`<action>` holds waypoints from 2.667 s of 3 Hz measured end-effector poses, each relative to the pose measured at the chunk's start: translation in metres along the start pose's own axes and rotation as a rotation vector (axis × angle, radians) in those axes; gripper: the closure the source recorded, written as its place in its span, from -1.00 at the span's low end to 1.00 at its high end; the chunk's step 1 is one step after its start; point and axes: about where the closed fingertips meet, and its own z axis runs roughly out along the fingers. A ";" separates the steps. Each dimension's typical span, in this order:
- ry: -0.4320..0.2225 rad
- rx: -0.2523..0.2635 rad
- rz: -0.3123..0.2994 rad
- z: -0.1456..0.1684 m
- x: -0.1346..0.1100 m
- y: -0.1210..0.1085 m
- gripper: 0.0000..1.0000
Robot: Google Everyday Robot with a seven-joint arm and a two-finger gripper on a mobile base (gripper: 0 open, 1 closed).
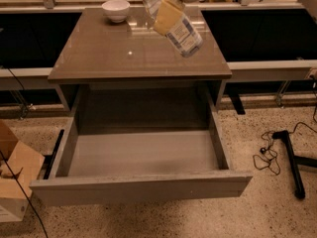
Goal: Place blue plastic bottle into top drawer
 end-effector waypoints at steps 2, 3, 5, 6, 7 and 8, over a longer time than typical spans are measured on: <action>0.160 -0.173 -0.062 0.021 0.046 0.095 1.00; 0.219 -0.267 -0.077 0.041 0.066 0.145 1.00; 0.332 -0.343 -0.066 0.117 0.103 0.218 1.00; 0.365 -0.329 -0.079 0.152 0.111 0.227 1.00; 0.375 -0.311 -0.098 0.191 0.111 0.226 1.00; 0.376 -0.325 -0.067 0.215 0.114 0.232 1.00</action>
Offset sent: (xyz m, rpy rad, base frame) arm -0.1308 0.0063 -0.1391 -0.2205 0.3526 0.1113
